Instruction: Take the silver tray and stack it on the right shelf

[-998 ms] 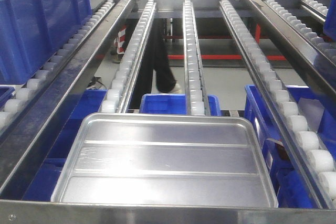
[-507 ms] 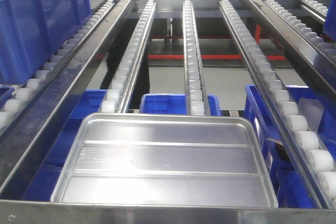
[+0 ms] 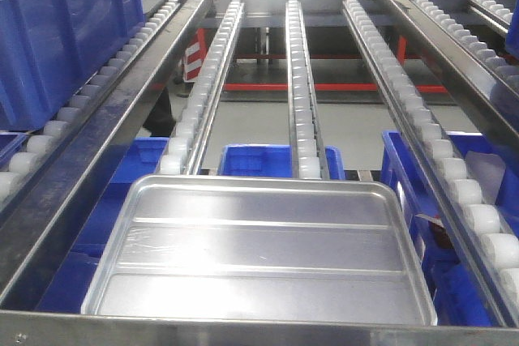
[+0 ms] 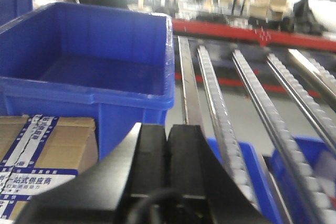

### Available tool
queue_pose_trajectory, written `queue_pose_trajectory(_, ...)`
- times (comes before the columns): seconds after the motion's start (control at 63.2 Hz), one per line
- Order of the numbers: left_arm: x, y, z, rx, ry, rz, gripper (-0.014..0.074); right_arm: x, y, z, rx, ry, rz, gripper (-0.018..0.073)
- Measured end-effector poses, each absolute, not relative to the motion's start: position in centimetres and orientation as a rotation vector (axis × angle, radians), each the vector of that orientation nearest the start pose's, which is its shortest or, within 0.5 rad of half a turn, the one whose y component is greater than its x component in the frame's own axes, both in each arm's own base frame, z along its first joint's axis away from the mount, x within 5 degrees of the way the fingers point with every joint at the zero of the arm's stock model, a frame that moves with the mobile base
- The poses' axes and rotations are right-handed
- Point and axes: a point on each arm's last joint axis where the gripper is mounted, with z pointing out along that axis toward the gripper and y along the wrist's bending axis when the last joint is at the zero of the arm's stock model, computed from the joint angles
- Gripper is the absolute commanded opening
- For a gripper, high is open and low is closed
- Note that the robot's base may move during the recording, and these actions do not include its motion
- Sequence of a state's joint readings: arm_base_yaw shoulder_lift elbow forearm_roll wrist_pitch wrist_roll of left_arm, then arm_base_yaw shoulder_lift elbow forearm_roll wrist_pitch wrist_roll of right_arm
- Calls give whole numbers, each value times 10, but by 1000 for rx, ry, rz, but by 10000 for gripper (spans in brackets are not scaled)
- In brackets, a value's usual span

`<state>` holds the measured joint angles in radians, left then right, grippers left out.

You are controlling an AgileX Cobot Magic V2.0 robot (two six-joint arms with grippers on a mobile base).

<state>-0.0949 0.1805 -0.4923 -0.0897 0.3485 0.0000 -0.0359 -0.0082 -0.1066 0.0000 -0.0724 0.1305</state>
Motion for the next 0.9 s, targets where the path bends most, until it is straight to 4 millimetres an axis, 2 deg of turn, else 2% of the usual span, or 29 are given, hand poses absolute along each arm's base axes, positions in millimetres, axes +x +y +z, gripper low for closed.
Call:
queue_pose_trajectory(0.127,57,-15,377,49,1646,-275,-93,42,-1,297,104,1226,84,60)
queue_pose_trajectory(0.222,75,-25,392,107,1742,-362,-93,46,-2,322,106,1248,85,60)
queue_pose_trajectory(0.301,95,-37,394,203,1852,-394,-60,55,-2,336,111,1314,86,60)
queue_pose_trajectory(0.348,107,-45,391,266,1919,-408,2,60,-2,342,112,1366,88,62)
queue_pose_trajectory(0.396,120,-57,384,335,1988,-431,106,68,-1,346,106,1445,100,79)
queue_pose_trajectory(0.443,130,-67,377,392,2041,-449,234,75,1,350,91,1505,119,132)
queue_pose_trajectory(0.507,141,-80,367,451,2100,-468,329,84,5,352,56,1597,154,235)
queue_pose_trajectory(0.633,158,-101,348,524,2204,-497,336,101,20,346,-55,1766,241,470)
queue_pose_trajectory(0.697,166,-110,338,540,2257,-511,336,109,31,338,-130,1849,285,542)
queue_pose_trajectory(0.903,186,-127,310,529,2408,-554,337,132,67,311,-346,2052,371,552)
